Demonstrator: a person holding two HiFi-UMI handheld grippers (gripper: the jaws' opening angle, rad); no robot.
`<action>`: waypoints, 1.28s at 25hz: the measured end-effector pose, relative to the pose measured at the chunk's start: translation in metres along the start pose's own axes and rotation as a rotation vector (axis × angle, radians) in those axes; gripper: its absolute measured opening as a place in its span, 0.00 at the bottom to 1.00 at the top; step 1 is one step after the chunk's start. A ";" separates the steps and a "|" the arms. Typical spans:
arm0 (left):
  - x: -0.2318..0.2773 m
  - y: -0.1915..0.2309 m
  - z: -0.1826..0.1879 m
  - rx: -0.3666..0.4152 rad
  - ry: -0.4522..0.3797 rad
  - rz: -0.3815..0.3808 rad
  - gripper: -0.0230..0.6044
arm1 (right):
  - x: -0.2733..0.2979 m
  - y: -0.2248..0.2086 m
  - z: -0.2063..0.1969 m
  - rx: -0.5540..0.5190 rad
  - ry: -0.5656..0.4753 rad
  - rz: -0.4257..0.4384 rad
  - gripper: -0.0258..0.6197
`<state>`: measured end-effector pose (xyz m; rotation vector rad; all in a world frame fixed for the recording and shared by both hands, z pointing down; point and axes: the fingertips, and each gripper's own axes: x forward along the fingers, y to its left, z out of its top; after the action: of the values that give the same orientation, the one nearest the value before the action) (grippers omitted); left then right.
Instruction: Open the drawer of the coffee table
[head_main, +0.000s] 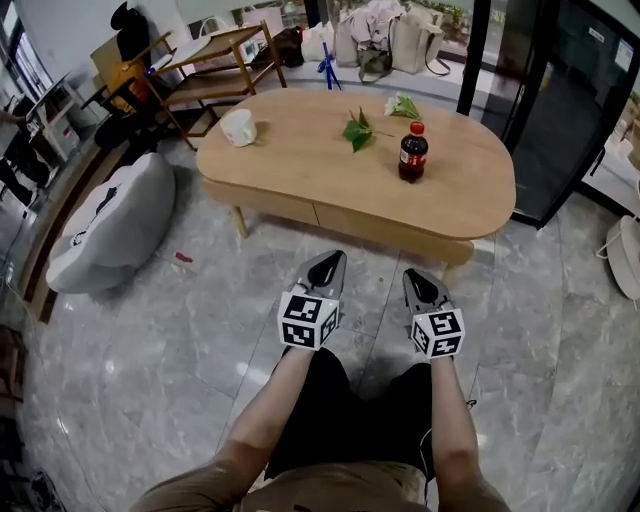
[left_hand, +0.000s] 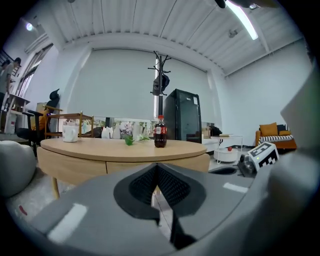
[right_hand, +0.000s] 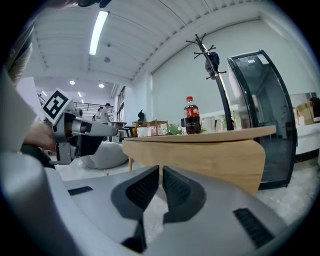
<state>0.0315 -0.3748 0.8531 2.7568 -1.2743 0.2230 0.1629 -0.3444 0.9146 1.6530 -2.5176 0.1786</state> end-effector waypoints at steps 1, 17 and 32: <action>0.000 0.001 -0.004 0.010 0.011 -0.003 0.02 | 0.004 -0.003 -0.002 0.007 0.001 -0.001 0.04; 0.021 0.011 -0.039 0.059 0.064 -0.058 0.02 | 0.079 -0.051 -0.094 0.235 0.045 0.069 0.29; 0.022 0.003 -0.043 0.078 0.075 -0.137 0.02 | 0.122 -0.059 -0.068 0.269 -0.130 0.178 0.40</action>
<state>0.0390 -0.3867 0.8994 2.8563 -1.0764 0.3680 0.1716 -0.4668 1.0044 1.5708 -2.8468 0.4607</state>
